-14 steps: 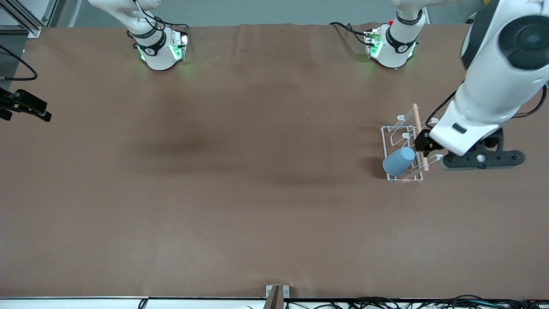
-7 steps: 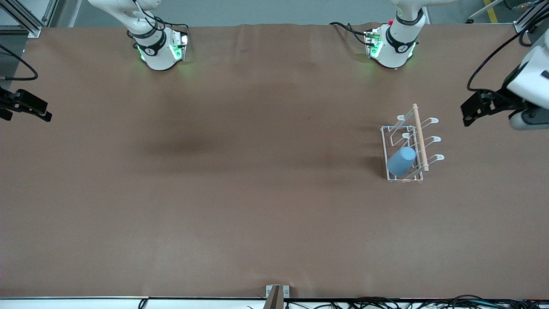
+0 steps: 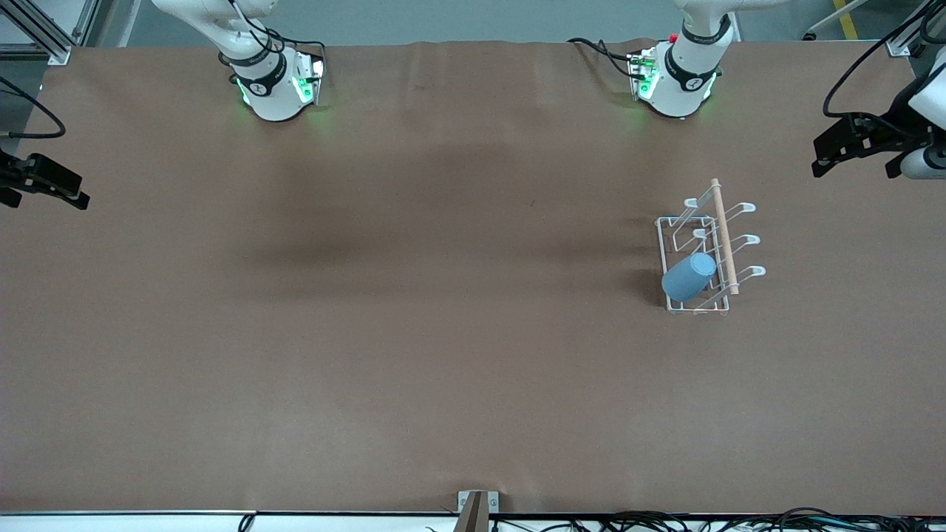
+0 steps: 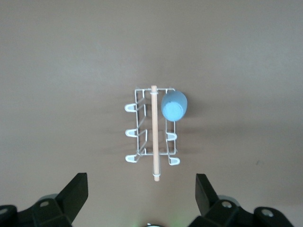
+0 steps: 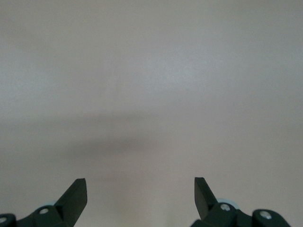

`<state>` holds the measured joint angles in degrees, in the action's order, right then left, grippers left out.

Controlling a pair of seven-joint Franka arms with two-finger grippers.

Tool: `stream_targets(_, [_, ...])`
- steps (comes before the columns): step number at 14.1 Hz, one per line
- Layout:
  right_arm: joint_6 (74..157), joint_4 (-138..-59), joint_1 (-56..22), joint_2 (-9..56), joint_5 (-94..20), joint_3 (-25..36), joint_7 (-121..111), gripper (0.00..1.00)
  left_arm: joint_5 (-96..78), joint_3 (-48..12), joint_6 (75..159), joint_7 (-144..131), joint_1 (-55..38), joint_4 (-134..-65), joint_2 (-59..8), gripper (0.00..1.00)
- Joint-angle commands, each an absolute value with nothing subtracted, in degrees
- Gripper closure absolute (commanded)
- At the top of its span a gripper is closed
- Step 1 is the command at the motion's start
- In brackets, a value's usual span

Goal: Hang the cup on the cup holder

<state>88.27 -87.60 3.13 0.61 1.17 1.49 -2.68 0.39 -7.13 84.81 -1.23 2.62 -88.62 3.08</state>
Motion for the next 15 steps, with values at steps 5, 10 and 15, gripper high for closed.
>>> stream_targets(5, [88.1,-86.8,3.6,0.7,1.2,1.1,-1.8,0.00,-0.3,-6.4,87.5,0.3,1.2,-96.4,7.9,0.00])
stream_targets(10, [88.2,-86.8,3.8,0.7,1.2,1.2,-1.8,0.00,0.0,-6.6,87.1,0.0,1.6,-94.0,6.9,0.00])
stream_targets(15, [88.1,-86.8,3.8,0.7,1.2,1.3,-1.8,0.00,0.0,-6.9,87.0,-0.5,1.5,-93.4,6.7,0.00])
